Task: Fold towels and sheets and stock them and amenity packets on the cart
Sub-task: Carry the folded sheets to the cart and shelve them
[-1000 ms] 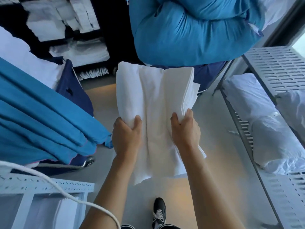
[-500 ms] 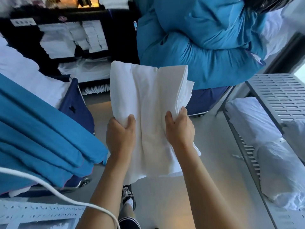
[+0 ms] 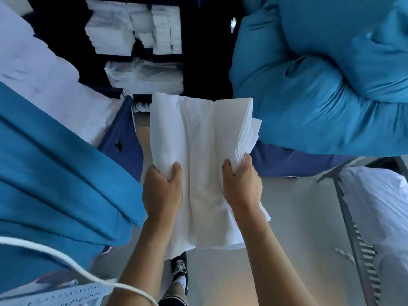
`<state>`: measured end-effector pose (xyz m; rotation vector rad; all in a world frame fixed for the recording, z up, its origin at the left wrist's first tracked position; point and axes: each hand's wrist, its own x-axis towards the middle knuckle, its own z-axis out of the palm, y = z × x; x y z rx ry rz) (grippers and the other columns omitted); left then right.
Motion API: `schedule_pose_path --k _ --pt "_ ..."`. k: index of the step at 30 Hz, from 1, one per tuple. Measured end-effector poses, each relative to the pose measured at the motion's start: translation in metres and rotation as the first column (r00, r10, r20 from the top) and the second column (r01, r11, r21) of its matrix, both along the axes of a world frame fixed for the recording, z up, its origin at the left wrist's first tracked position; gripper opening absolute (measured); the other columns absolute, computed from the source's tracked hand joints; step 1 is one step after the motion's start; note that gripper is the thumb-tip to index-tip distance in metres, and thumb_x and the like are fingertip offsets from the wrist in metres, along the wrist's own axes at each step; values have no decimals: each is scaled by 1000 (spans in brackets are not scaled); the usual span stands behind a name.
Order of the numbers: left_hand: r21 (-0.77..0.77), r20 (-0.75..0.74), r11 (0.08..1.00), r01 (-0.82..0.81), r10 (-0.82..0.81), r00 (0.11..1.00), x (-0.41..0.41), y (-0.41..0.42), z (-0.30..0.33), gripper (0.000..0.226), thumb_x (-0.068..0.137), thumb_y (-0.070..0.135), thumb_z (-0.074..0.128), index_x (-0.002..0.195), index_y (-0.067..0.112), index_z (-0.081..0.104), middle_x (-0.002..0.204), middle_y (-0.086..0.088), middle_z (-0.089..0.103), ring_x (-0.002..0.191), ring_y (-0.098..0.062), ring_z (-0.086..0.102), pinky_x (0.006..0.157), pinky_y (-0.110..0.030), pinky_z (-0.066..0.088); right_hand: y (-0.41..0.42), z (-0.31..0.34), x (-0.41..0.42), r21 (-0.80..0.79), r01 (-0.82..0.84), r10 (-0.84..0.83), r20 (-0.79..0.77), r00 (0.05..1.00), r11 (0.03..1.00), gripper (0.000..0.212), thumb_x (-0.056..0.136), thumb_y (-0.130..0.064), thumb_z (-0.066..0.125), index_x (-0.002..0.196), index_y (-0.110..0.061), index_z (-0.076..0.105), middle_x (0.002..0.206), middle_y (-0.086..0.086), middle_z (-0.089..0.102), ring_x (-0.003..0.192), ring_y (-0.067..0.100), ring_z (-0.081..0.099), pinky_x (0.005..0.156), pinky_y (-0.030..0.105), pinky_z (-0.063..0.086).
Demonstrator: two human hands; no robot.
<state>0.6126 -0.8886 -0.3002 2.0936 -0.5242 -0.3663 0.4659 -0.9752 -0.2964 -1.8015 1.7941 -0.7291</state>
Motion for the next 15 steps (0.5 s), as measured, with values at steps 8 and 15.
schedule_pose_path --k 8,15 --pt "109 -49 994 -23 29 998 107 -78 -26 48 92 62 55 108 17 58 96 1 67 79 -22 65 68 -41 57 -84 -26 110 87 -44 50 -76 996 995 41 98 -47 46 118 -11 47 95 8 66 83 35 60 69 39 43" --pt "86 -75 995 -45 51 996 162 -129 -21 51 92 64 54 112 18 56 101 2 64 85 -22 64 65 -36 54 -141 -15 170 75 -68 77 -124 989 995 37 99 -47 46 116 -14 46 94 4 64 79 30 53 70 38 38"
